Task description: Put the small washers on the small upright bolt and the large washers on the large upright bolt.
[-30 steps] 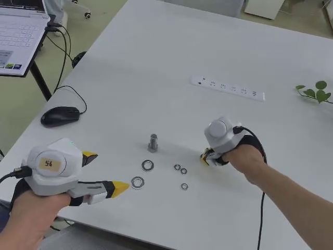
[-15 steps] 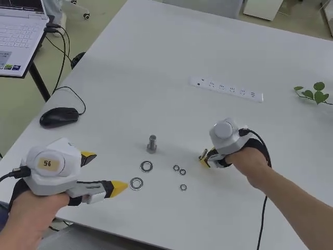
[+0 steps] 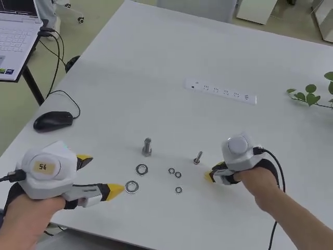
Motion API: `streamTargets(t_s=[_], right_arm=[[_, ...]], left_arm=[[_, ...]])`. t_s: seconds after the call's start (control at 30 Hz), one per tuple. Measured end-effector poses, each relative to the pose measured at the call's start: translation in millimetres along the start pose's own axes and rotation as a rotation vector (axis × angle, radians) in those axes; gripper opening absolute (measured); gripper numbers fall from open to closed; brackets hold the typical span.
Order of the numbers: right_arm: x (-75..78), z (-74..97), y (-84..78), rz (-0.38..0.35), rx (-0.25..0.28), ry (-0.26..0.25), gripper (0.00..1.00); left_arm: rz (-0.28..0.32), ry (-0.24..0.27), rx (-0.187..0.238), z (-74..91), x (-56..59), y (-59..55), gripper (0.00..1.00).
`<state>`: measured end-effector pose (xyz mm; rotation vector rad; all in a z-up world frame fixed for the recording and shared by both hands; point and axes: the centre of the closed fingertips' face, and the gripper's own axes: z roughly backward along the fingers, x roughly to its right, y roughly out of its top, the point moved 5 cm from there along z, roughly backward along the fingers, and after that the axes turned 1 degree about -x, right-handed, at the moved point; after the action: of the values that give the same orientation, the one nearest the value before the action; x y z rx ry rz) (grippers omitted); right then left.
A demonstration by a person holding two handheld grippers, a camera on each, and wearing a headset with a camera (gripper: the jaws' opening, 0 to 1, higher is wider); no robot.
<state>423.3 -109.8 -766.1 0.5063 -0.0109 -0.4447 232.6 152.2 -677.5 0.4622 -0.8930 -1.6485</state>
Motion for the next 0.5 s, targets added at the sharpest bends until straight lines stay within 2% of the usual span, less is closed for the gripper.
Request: streamTargets(t_s=[0.17,0.3,0.5], right_arm=[[-14.1,-1.5,-9.4,0.003,-0.006,0.022,0.22],[-34.0,-6.7,-12.8,0.04,-0.012,0.058,0.21],[-60.8,-15.5,-7.9,0.097,-0.001,0.096,0.21]], left_arm=[[0.0,-0.002,0.003,-0.4,0.8,0.9,0.69],[-0.001,-0.002,0.006,-0.8,1.9,2.4,0.69],[-0.004,0.0,0.006,-0.4,3.3,2.7,0.69]])
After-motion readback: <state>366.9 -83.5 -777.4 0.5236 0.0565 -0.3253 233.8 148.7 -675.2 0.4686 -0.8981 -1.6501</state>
